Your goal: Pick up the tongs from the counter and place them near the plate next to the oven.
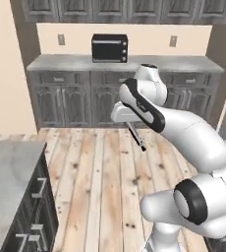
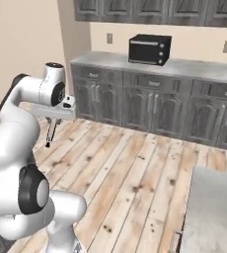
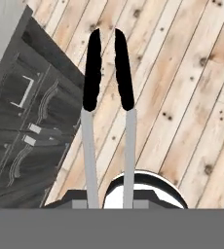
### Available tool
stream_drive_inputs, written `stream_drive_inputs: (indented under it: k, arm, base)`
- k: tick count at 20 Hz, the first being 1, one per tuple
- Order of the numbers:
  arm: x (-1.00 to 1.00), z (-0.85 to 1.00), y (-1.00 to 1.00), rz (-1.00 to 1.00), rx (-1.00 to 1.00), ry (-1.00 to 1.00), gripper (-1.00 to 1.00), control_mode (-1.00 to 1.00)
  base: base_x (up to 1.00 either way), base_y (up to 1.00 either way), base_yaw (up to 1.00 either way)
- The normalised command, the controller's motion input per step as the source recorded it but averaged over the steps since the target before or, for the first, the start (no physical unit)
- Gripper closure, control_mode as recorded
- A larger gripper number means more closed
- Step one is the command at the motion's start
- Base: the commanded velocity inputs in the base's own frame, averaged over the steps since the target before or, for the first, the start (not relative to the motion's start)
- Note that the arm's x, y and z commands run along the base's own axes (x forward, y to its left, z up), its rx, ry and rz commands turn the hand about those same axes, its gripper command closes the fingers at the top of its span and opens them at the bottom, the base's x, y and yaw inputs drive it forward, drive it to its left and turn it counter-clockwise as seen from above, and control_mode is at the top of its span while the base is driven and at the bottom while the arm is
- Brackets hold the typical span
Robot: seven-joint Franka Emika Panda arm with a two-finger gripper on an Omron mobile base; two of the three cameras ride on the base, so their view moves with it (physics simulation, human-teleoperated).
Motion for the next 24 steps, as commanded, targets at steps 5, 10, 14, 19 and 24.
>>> stream_drive_inputs:
  k: [5,10,14,19,24]
  arm:
    - [0.0,0.0,0.0,0.0,0.0,0.0,1.0,1.0]
    - [0.0,0.0,0.0,0.0,0.0,0.0,1.0,1.0]
    - [0.0,0.0,0.0,0.0,0.0,0.0,1.0,1.0]
    - [0.0,0.0,0.0,0.0,0.0,0.0,1.0,1.0]
    - [0.0,0.0,0.0,0.0,0.0,0.0,1.0,1.0]
  base:
    - [0.0,-0.07,-0.8]
    - [0.0,-0.05,-0.76]
    - [0.0,0.0,-0.74]
    - [0.0,0.0,-0.73]
    - [-0.07,0.0,-0.74]
